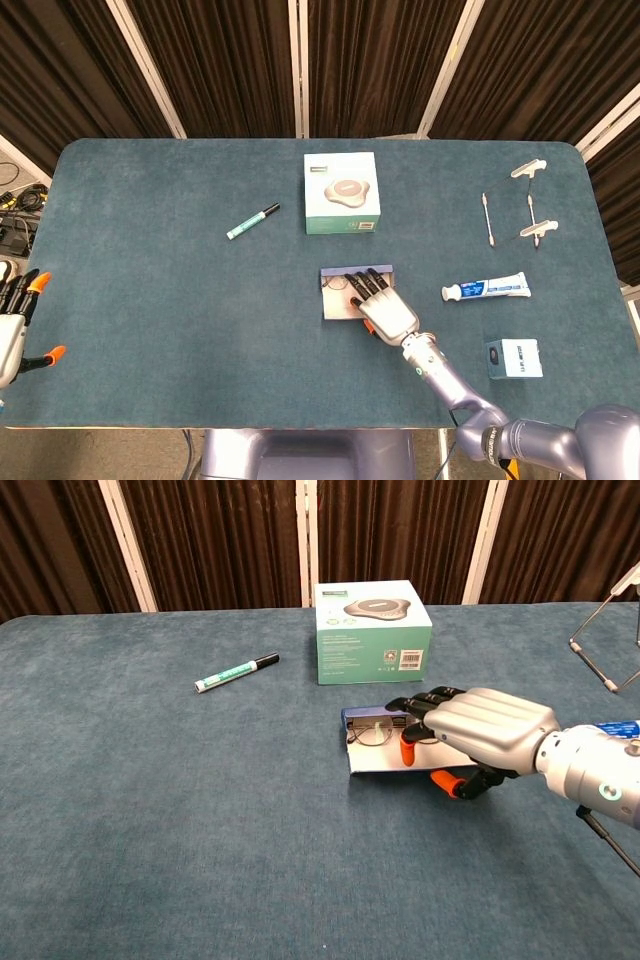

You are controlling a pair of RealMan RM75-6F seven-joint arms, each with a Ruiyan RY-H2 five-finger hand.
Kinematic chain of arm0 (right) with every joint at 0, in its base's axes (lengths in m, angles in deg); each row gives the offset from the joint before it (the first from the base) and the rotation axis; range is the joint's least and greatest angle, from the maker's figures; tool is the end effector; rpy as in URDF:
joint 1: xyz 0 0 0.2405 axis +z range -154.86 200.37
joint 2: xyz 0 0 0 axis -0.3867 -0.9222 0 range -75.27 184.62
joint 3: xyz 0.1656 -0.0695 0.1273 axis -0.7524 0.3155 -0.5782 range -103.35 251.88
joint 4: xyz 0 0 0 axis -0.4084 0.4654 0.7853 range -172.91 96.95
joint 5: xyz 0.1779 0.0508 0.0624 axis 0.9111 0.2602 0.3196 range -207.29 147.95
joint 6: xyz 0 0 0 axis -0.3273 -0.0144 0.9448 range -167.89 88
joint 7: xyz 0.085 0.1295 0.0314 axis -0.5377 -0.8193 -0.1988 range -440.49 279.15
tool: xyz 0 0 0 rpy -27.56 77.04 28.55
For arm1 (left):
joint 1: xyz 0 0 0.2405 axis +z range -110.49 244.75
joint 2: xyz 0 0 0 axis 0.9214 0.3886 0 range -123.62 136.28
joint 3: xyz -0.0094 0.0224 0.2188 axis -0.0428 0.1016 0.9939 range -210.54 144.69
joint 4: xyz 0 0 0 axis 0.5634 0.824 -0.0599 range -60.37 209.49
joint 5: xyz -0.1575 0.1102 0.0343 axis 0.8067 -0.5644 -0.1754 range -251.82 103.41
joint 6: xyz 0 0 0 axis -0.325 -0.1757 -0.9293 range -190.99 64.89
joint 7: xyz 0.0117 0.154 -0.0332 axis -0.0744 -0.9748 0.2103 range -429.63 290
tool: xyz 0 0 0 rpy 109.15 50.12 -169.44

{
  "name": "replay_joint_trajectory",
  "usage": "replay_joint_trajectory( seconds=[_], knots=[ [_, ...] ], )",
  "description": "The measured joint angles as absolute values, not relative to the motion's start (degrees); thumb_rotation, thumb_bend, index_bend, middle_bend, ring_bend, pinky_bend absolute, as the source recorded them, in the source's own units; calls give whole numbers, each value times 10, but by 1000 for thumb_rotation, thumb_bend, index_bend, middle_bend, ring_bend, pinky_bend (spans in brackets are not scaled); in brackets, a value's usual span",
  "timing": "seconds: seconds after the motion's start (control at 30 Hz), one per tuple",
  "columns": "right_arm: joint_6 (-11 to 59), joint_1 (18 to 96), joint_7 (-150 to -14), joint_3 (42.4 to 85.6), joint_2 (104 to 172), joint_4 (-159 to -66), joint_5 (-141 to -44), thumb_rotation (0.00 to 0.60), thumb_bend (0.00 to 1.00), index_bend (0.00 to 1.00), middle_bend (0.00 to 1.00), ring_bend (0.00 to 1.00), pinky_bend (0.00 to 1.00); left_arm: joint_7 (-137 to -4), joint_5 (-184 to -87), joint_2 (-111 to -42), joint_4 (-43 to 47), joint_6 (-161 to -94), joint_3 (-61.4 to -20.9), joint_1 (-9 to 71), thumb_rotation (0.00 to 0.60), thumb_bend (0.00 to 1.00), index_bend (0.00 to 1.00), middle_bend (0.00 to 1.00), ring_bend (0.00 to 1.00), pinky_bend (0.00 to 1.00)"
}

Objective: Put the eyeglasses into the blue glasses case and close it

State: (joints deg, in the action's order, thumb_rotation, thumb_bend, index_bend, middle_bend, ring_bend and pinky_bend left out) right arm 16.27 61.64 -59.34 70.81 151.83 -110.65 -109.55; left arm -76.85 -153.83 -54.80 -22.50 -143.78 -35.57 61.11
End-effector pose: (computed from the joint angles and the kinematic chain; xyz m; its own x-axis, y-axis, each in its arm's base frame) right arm -0.1364 -0.2963 -0.0534 0.6425 -0.1667 0.7480 -0.6878 -0.5559 0.4668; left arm -0.2786 0.1938 0.1588 0.4640 0.0854 0.8817 0.8802 0.0671 -0.4697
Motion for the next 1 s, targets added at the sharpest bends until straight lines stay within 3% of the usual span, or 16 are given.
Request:
replay_joint_trajectory(
  seconds=[0.4, 0.77, 1.0],
  knots=[
    [192, 610, -623, 708, 1510, -1110, -1122, 600, 480, 614, 88, 0, 0, -767, -1541, -547, -226, -1440, -355, 612, 600, 0, 0, 0, 0, 0],
    [216, 596, -634, 742, 1440, -1185, -1174, 600, 480, 637, 97, 0, 0, -763, -1553, -543, -233, -1449, -351, 616, 600, 0, 0, 0, 0, 0],
    [201, 604, -593, 742, 1414, -1223, -1183, 600, 481, 630, 90, 0, 0, -765, -1555, -543, -234, -1447, -351, 615, 600, 0, 0, 0, 0, 0]
  ],
)
